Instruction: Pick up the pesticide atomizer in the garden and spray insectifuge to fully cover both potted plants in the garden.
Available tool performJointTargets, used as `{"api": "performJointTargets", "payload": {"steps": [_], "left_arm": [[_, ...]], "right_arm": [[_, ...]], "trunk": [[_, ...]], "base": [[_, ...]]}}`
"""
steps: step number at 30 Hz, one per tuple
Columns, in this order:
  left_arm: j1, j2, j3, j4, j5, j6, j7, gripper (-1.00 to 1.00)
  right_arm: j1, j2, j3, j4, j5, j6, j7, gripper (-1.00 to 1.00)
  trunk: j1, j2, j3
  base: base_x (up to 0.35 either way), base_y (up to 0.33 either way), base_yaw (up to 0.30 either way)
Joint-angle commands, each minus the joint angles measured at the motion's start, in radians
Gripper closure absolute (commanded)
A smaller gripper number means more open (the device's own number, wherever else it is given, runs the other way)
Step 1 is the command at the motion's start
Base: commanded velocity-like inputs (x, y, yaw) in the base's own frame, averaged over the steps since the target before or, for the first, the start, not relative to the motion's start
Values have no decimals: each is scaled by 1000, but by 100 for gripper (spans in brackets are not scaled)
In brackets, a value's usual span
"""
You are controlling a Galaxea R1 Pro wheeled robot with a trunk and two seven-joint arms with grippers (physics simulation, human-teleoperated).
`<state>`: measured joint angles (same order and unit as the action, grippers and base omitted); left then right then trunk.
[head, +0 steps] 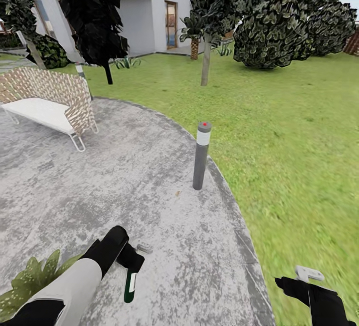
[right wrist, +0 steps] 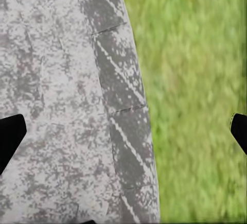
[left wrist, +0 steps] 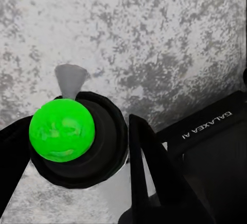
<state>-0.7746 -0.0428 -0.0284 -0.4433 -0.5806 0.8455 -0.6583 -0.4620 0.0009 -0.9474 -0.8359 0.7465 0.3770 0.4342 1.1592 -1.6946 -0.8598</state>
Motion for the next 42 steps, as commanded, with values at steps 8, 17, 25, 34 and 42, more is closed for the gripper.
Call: {"api": "performJointTargets", "payload": {"steps": [8, 17, 25, 34, 42], "left_arm": [[0, -46, -2, -18, -13, -87, -7, 100], [0, -69, -3, -101, -10, -147, -10, 100], [0, -66, -2, -103, -10, -155, -11, 100], [0, -67, -2, -103, -9, -155, -11, 100], [14, -66, -7, -125, -10, -132, -23, 100]], "right_arm": [[-1, 1, -4, -2, 9, 1, 10, -100], [-1, 1, -5, -2, 4, 2, 12, -100], [-1, 2, -4, -2, 4, 2, 11, -100], [-1, 2, -5, -2, 5, 3, 9, -100], [-6, 10, 13, -11, 2, 18, -2, -100]], "trunk": [[0, 0, 7], [0, 0, 17], [0, 0, 28], [0, 0, 34], [0, 0, 34]], "base": [[0, 0, -207], [0, 0, -193], [0, 0, -176], [0, 0, -100], [0, 0, -2]]}}
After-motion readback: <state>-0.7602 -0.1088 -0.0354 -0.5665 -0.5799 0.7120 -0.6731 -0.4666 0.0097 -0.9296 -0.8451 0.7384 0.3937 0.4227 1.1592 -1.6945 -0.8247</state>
